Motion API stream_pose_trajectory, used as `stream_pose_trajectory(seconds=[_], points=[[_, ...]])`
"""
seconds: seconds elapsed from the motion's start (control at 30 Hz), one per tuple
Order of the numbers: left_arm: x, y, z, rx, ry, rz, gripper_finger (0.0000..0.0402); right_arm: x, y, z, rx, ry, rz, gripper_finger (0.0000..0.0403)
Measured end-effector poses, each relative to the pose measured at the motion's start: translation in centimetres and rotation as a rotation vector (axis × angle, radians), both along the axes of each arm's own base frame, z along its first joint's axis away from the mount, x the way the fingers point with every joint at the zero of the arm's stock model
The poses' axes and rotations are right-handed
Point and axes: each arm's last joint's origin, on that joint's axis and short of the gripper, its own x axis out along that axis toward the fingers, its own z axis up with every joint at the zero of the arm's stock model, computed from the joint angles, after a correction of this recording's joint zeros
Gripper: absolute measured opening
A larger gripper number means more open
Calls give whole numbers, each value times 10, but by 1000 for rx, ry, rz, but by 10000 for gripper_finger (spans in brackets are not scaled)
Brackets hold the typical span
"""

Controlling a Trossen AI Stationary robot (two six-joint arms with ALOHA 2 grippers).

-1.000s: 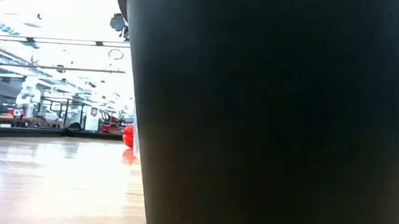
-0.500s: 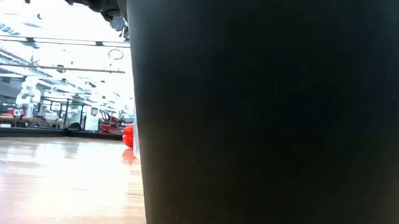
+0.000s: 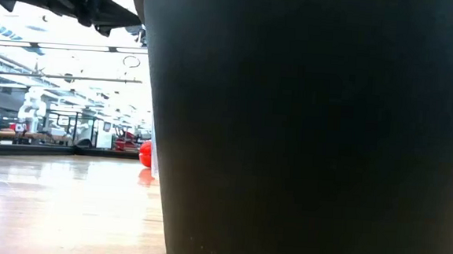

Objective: Pick and placing Produce into tupperware
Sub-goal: Put the brown kiwi into the transparent bin

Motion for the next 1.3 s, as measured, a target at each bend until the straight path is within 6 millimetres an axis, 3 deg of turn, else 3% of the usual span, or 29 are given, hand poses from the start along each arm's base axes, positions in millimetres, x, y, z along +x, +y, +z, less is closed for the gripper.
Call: stream_pose_trajectory(seconds=[0.33,0.57,1.07,1.3], points=[[-4,-1,-14,2,-31,-19,0,0,0,0,-5,1,0,0],[-13,-3,-44,-27,-40,-15,0,0,0,0,-4,2,0,0],[-21,-5,-86,-30,-78,-13,1,0,0,0,-9,3,-1,0],[-21,-5,-89,-47,-72,-24,2,0,0,0,-9,4,-1,0]])
